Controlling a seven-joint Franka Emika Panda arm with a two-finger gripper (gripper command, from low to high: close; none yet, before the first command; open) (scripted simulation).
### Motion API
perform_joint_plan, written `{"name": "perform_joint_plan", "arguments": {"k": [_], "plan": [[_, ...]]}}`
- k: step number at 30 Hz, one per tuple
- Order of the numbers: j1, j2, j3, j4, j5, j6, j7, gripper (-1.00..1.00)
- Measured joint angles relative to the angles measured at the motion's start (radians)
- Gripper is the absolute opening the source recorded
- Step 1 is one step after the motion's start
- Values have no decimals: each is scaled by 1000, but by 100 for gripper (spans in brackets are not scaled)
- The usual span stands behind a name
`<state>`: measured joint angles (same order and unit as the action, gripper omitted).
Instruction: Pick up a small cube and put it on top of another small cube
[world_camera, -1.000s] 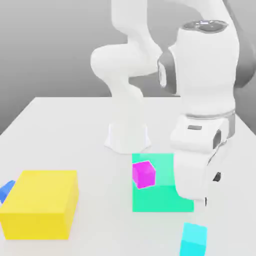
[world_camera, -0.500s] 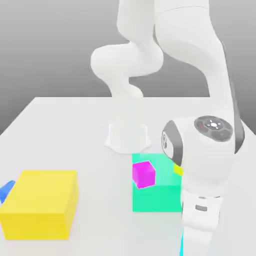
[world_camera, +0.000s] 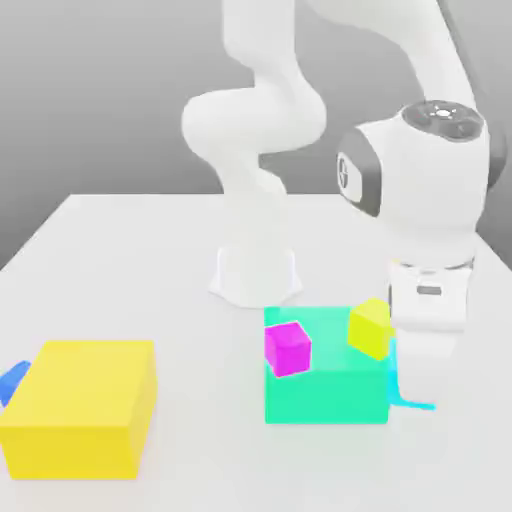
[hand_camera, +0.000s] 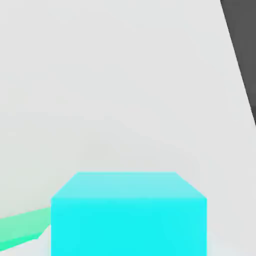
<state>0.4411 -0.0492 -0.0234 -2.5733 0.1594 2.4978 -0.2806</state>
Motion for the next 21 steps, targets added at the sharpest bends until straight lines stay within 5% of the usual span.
{"name": "perform_joint_plan", "arguments": {"k": [12, 18, 19, 21], "plan": [[2, -437, 77, -213, -98, -202, 71, -100], [-8, -329, 100, -294, -110, -10, 82, -100], [-9, -314, 101, -301, -110, 12, 82, 100], [-9, -314, 101, -301, -110, 12, 82, 100]]}}
